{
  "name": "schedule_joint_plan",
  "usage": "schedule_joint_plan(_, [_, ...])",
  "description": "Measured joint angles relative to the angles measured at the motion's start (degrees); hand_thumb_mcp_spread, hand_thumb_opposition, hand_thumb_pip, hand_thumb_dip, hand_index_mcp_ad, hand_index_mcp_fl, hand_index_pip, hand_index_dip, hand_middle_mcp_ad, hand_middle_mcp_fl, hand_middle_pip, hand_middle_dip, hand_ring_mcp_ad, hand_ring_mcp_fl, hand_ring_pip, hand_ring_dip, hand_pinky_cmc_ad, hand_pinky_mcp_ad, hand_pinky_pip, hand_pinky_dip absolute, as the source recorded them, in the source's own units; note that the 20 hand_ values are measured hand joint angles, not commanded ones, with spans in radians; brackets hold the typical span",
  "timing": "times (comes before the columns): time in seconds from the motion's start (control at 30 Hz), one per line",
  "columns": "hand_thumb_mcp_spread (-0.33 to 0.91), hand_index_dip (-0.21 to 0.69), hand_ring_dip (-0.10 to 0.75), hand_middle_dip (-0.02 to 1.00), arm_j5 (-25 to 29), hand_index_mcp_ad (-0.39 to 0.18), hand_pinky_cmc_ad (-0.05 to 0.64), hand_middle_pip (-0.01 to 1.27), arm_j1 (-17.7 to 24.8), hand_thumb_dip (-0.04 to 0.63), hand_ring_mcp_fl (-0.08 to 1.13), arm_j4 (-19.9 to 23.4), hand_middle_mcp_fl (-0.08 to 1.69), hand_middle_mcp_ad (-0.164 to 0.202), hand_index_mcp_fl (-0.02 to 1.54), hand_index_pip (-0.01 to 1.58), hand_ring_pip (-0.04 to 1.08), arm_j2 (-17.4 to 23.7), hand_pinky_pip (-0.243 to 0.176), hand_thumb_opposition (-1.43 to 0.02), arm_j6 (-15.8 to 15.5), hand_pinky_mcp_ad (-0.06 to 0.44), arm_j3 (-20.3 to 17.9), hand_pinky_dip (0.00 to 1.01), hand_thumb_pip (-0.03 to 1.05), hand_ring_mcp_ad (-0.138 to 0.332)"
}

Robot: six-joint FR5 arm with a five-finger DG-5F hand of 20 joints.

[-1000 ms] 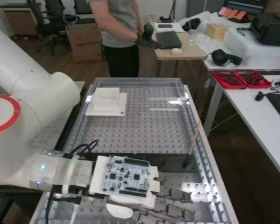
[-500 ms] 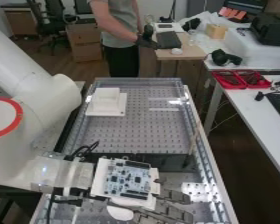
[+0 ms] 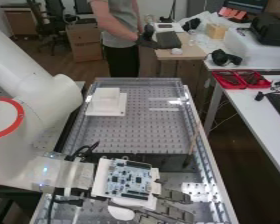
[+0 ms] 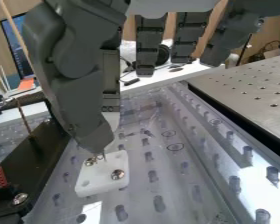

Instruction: Grab the paper clip and place it in the clear container

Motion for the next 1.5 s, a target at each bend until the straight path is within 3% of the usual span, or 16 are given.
schedule_joint_plan(0.33, [0.55, 0.169, 0.044, 0.17, 0.25, -0.229, 0.307, 0.14, 0.23, 0.286, 0.03, -0.03, 0.13, -0.005, 0.32, 1.34, 0.09, 0.01, -0.059, -0.88, 0.30, 0.152, -0.13, 0.20, 0.55, 0.101])
schedule_joint_plan(0.63, [0.56, 0.176, 0.044, 0.17, 0.54, -0.229, 0.304, 0.14, 0.33, 0.286, 0.03, 0.03, 0.13, -0.005, 0.44, 1.43, 0.09, -0.02, -0.059, -0.90, 0.64, 0.152, -0.18, 0.20, 0.55, 0.110])
schedule_joint_plan(1.0, [0.57, 0.171, 0.044, 0.17, 0.78, -0.236, 0.304, 0.14, 0.34, 0.286, 0.03, 0.48, 0.13, -0.005, 0.46, 1.45, 0.09, -0.03, -0.059, -0.91, 0.70, 0.152, -0.43, 0.20, 0.55, 0.119])
schedule_joint_plan(1.5, [0.60, 0.164, 0.044, 0.17, 0.17, -0.232, 0.304, 0.14, 0.69, 0.281, 0.05, 4.91, 0.20, -0.005, 0.66, 1.29, 0.09, 3.83, -0.059, -0.94, 6.50, 0.152, -2.61, 0.20, 0.50, 0.119])
